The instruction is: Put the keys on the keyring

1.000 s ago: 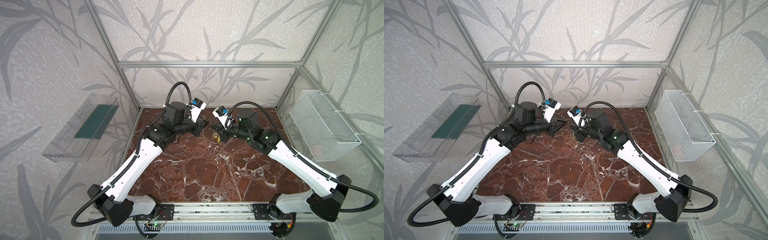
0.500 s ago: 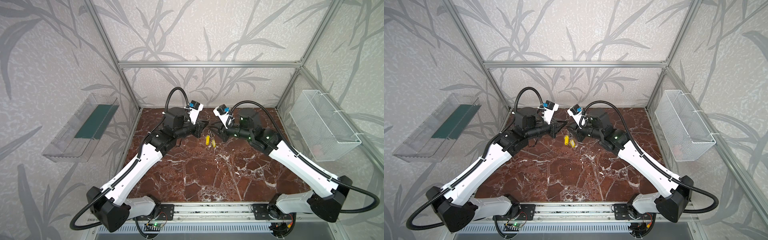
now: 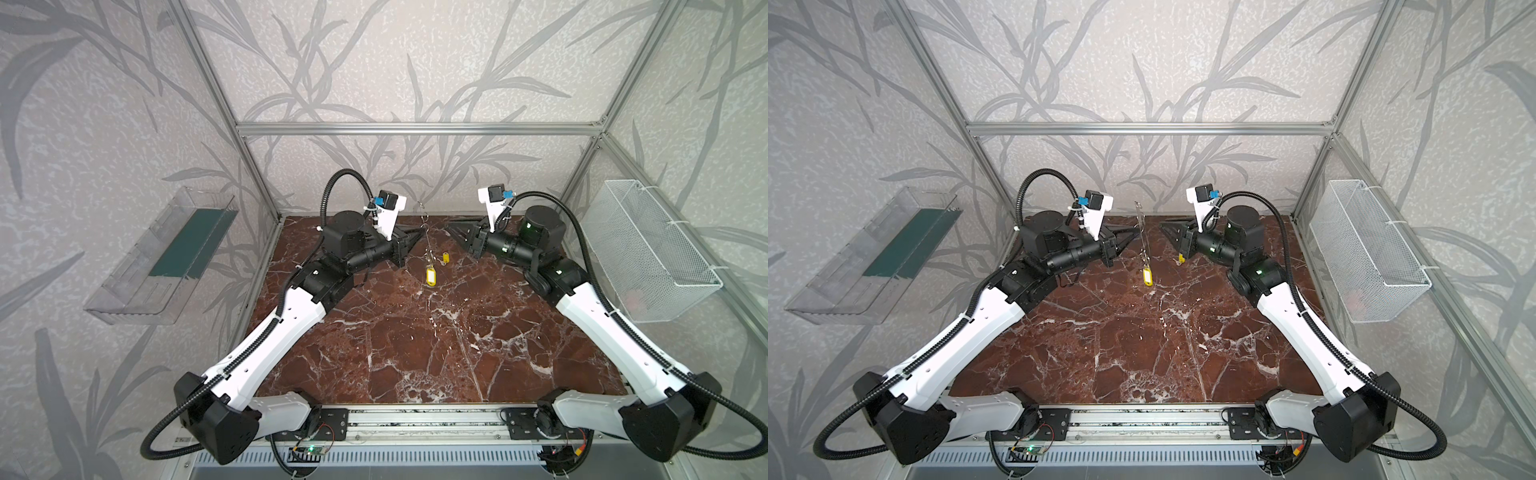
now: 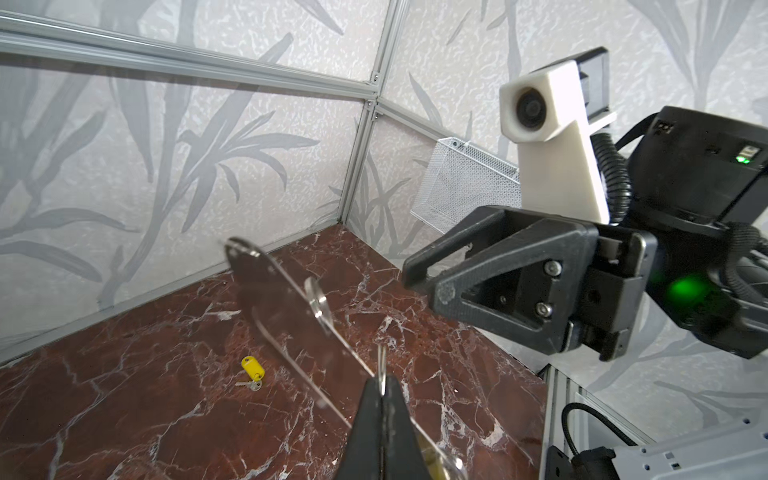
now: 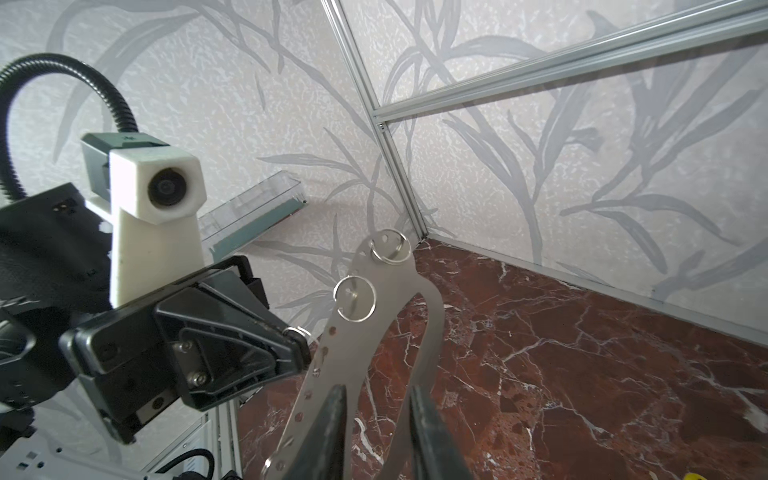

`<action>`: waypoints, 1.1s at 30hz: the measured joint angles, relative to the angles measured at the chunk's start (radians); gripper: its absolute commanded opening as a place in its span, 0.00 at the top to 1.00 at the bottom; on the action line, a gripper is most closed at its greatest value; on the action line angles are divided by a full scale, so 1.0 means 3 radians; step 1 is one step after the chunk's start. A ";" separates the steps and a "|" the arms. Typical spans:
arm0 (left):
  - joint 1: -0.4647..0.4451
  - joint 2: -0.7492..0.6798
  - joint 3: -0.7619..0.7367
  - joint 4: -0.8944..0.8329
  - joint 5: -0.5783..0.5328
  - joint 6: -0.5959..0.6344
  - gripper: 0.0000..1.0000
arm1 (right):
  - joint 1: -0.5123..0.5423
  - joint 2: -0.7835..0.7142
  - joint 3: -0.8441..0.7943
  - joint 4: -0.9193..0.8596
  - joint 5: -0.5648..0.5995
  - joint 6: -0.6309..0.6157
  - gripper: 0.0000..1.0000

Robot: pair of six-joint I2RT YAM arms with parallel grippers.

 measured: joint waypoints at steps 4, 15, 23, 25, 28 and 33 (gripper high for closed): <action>0.0020 0.0037 0.0000 0.0189 0.0178 -0.0108 1.00 | -0.0017 0.0048 -0.0033 0.0401 -0.0200 0.0328 0.72; 0.0074 0.0155 0.0052 0.0599 0.0551 -0.0421 1.00 | -0.0023 0.0086 -0.0126 0.0907 -0.0385 0.0738 0.76; 0.0106 0.0155 0.0052 0.0624 0.0618 -0.0468 1.00 | -0.0028 0.0113 -0.0142 0.0952 -0.0464 0.0787 0.79; 0.0107 0.0155 0.0052 0.0624 0.0637 -0.0472 1.00 | -0.0028 0.0131 -0.0142 0.0958 -0.0486 0.0791 0.80; 0.0107 0.0155 0.0055 0.0624 0.0657 -0.0490 1.00 | -0.0027 0.0154 -0.0142 0.0958 -0.0509 0.0795 0.82; 0.0112 0.0178 0.0074 0.0621 0.0707 -0.0543 1.00 | -0.0006 0.0175 -0.0142 0.0961 -0.0570 0.0800 0.83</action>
